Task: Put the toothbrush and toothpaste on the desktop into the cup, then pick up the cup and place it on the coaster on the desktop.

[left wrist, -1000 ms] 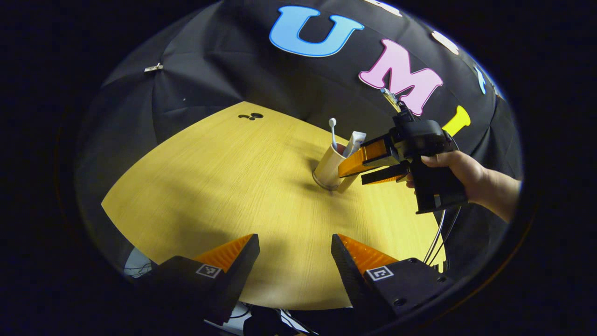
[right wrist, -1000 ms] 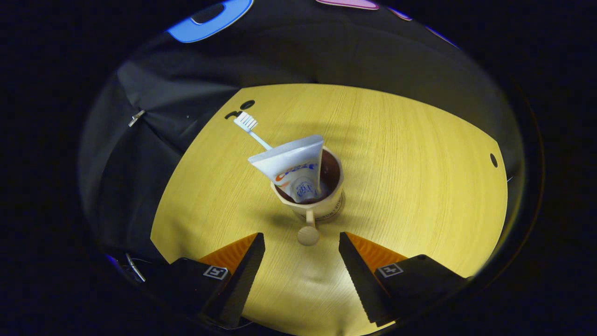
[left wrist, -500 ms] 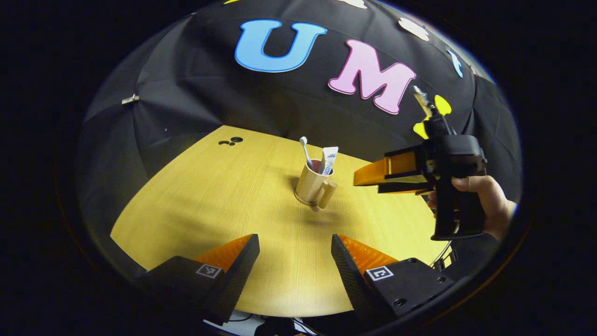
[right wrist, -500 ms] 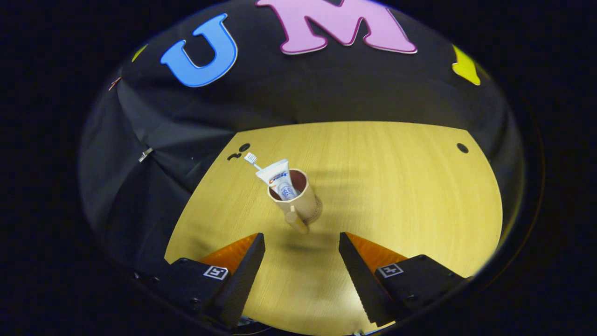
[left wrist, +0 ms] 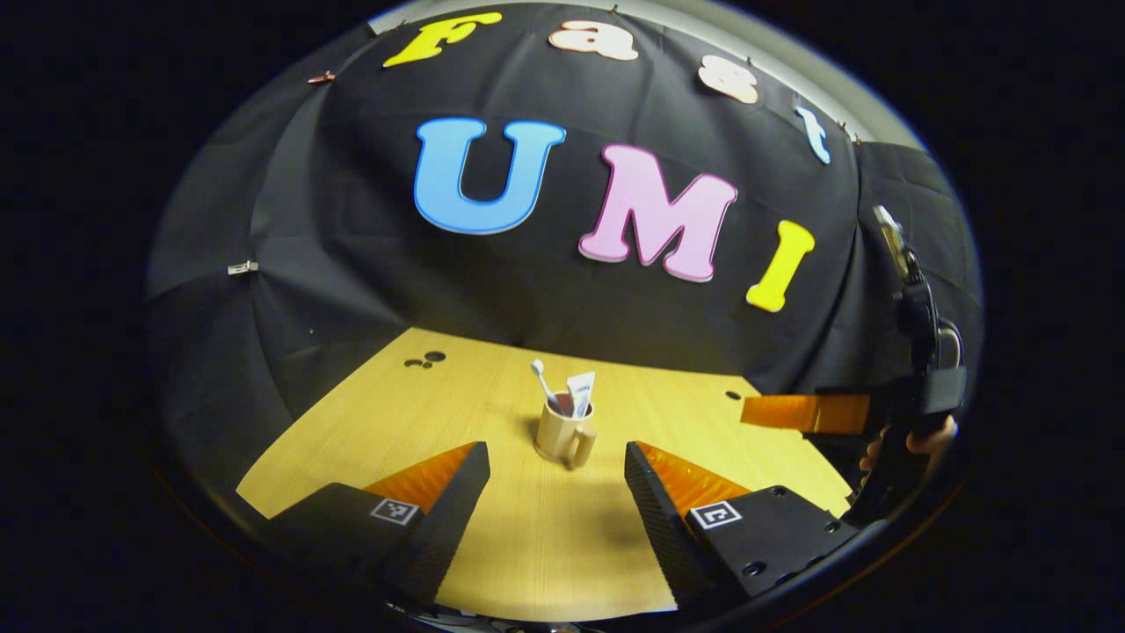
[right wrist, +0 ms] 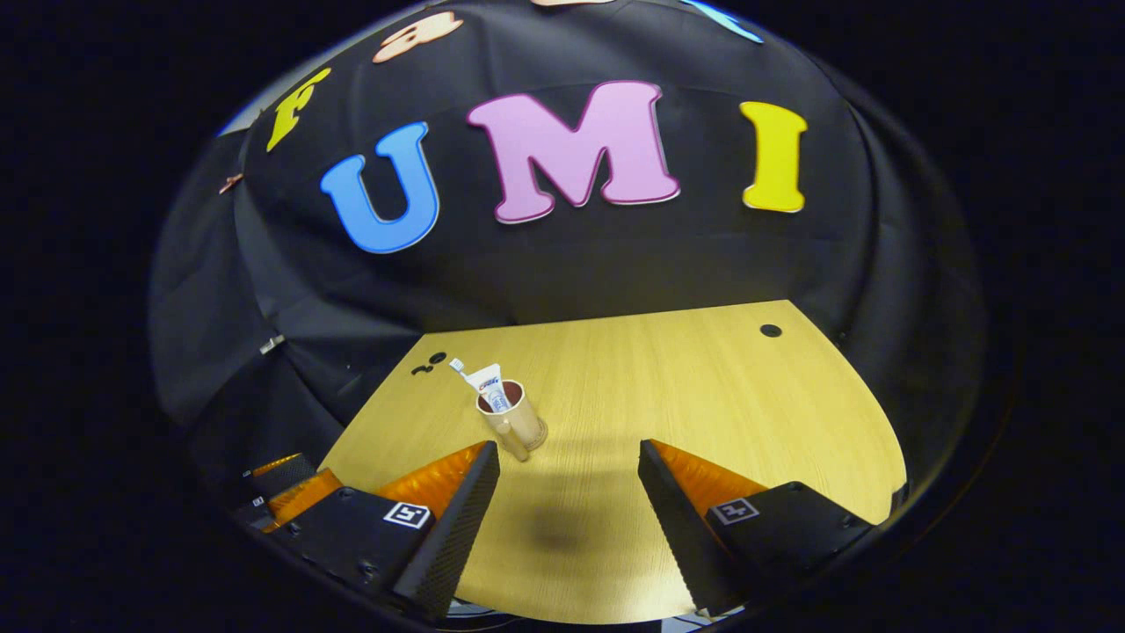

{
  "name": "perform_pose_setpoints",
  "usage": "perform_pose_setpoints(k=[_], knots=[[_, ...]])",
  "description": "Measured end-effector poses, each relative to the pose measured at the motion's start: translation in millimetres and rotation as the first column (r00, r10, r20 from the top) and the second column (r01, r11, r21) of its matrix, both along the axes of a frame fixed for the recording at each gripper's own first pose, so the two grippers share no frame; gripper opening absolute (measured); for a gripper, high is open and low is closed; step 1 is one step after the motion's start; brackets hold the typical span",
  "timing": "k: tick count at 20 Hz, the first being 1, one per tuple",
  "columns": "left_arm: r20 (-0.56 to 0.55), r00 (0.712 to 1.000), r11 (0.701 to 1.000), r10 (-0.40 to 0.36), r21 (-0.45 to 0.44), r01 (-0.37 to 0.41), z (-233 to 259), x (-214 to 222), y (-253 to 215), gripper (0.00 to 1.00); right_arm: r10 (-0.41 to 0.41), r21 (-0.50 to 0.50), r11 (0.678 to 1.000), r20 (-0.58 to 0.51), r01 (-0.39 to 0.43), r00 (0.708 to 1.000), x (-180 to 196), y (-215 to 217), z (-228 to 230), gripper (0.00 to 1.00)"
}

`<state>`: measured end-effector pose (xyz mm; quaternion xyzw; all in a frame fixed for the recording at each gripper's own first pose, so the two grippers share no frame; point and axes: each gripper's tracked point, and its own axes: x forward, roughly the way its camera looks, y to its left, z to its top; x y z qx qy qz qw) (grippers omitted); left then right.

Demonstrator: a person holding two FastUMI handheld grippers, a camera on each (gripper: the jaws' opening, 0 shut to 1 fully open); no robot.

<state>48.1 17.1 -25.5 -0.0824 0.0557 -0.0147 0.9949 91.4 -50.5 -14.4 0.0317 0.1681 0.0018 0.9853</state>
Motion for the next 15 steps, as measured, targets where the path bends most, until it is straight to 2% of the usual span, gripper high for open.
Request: perform_pose_setpoints(k=[3, 8, 11, 15], knots=[[0.034, 0.999, 1.0, -0.005, -0.027, 0.006, 11, -13, 0, 0.96, -0.092, 0.082, 0.993, 0.027, 0.09, 0.995, -28, -25, 8, 0.98], [0.072, 0.997, 1.0, 0.017, -0.02, -0.016, 27, -28, 10, 0.96, -0.2, 0.095, 0.976, 0.013, 0.198, 0.98, -66, -66, -3, 0.98], [0.092, 0.996, 1.0, 0.019, -0.013, -0.018, 32, -36, 14, 0.96, -0.177, 0.11, 0.979, 0.014, 0.174, 0.984, -78, -55, -6, 0.98], [0.079, 0.997, 1.0, 0.015, -0.008, -0.014, 27, -39, 15, 0.96, -0.101, 0.063, 0.993, 0.003, 0.1, 0.995, -86, -35, -12, 0.98]])
